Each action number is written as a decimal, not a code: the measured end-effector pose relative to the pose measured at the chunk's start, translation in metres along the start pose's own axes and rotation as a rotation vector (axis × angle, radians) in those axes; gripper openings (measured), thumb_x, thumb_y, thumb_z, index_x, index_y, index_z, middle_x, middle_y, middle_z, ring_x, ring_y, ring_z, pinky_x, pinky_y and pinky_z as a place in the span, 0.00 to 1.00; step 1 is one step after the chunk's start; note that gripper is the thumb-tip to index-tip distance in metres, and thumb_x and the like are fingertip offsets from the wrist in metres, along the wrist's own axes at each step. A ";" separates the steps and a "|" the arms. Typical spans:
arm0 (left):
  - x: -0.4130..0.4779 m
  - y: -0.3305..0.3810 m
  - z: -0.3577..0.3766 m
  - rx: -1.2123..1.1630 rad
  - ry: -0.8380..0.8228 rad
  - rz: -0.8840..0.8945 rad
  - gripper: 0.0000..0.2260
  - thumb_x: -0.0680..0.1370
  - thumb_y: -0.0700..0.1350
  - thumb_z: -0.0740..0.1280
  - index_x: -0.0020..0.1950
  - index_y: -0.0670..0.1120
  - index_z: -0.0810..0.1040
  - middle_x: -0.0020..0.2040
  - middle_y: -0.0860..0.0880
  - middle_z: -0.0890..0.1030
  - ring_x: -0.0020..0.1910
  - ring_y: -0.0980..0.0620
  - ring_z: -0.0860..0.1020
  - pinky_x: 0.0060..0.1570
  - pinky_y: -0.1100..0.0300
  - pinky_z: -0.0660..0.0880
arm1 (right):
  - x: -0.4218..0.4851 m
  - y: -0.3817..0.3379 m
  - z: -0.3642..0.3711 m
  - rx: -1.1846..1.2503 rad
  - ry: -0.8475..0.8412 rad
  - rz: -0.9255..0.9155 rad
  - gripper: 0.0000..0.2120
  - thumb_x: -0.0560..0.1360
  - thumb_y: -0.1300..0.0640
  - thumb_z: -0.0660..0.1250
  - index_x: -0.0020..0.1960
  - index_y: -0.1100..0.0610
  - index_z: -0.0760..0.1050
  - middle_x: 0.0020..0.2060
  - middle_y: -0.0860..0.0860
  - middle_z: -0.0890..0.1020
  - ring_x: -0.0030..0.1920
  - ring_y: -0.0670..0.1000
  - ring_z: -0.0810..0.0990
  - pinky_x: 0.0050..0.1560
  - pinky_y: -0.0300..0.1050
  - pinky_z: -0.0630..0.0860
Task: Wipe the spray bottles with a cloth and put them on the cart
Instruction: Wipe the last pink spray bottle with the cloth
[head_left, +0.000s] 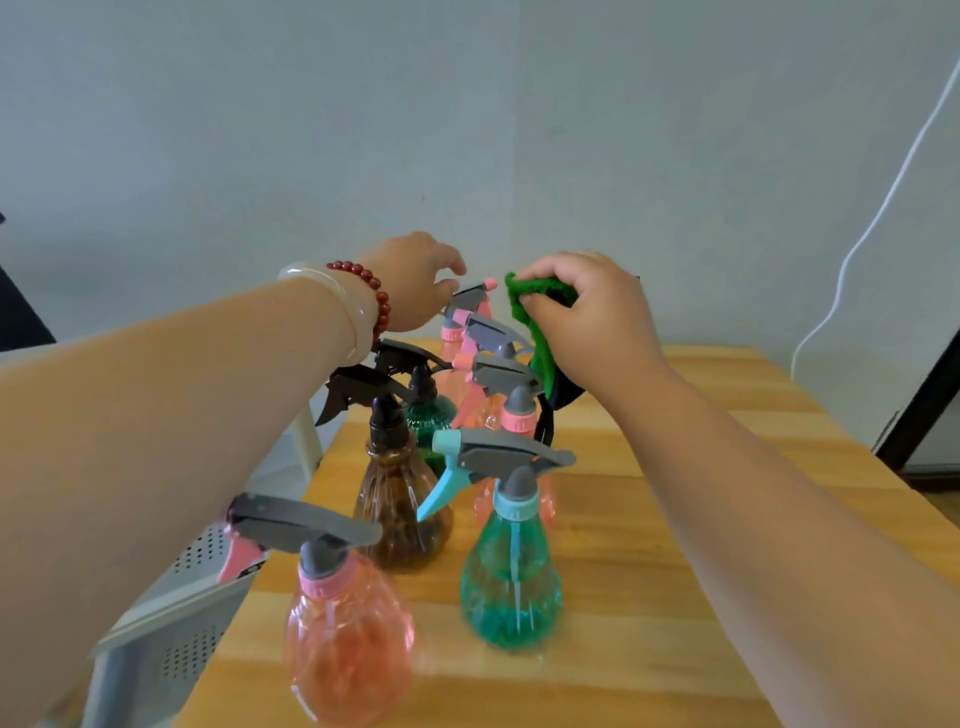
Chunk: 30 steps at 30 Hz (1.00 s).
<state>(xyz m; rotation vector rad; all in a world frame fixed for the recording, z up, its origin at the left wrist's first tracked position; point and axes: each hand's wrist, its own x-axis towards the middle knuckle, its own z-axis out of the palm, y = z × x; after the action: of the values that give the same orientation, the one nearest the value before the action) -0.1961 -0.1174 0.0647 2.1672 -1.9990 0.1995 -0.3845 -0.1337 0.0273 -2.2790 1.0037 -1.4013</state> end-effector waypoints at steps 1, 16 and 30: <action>0.006 -0.001 0.003 0.002 -0.019 0.001 0.17 0.85 0.48 0.57 0.73 0.48 0.70 0.72 0.43 0.69 0.70 0.43 0.69 0.69 0.48 0.66 | 0.001 -0.001 0.004 0.003 -0.026 -0.001 0.08 0.75 0.63 0.68 0.50 0.54 0.83 0.41 0.41 0.75 0.44 0.42 0.72 0.43 0.22 0.65; 0.042 -0.006 0.024 -0.090 -0.157 0.076 0.24 0.84 0.41 0.60 0.80 0.50 0.59 0.74 0.46 0.69 0.69 0.46 0.70 0.58 0.60 0.64 | -0.026 0.018 0.037 0.293 0.009 -0.055 0.14 0.73 0.67 0.69 0.47 0.48 0.81 0.43 0.39 0.79 0.48 0.39 0.77 0.47 0.28 0.70; 0.044 -0.009 0.025 0.033 -0.167 0.035 0.16 0.83 0.47 0.62 0.69 0.42 0.71 0.59 0.43 0.77 0.50 0.49 0.70 0.50 0.58 0.66 | -0.033 0.025 0.037 0.394 0.018 -0.145 0.06 0.70 0.60 0.77 0.43 0.52 0.82 0.41 0.44 0.81 0.45 0.43 0.79 0.46 0.31 0.72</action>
<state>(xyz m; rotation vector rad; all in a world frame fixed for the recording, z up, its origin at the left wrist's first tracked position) -0.1843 -0.1656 0.0497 2.2372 -2.1376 0.0575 -0.3727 -0.1332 -0.0271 -2.0787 0.5147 -1.5209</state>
